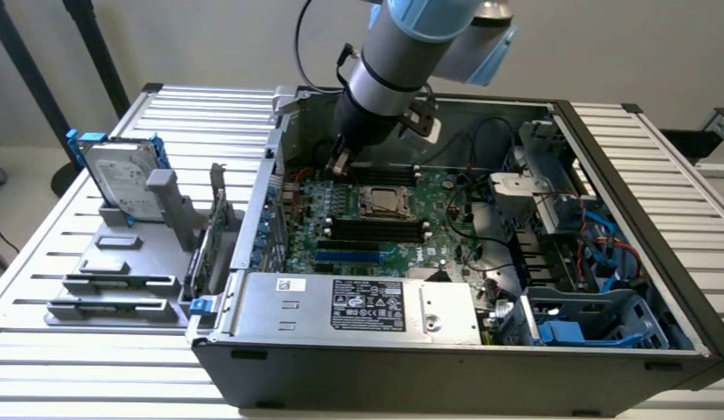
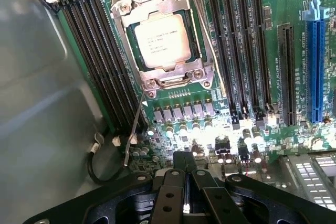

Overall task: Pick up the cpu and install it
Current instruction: 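Install the first cpu locking lever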

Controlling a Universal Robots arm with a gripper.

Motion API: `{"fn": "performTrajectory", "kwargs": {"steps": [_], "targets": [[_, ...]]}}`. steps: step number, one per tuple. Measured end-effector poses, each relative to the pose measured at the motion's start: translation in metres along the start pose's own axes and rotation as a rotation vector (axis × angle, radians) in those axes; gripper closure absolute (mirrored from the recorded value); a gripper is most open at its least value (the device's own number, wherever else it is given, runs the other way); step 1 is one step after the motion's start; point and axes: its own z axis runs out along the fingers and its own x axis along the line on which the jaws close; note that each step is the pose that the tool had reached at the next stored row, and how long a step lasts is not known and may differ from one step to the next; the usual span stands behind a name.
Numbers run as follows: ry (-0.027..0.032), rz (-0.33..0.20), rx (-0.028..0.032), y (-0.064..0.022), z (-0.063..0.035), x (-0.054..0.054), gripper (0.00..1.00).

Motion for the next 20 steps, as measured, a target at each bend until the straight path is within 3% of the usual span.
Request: {"fn": "performTrajectory", "kwargs": {"steps": [5, 11, 15, 20], "targets": [[0.0264, 0.049, -0.0067, -0.0011, 0.0003, -0.0004, 0.89], [0.054, 0.115, -0.0177, -0.002, 0.0006, -0.0007, 0.89], [0.0656, 0.145, -0.0224, -0.0043, 0.0014, -0.0015, 0.89], [0.0751, 0.17, -0.0267, -0.0099, 0.0039, -0.0034, 0.89]]}}
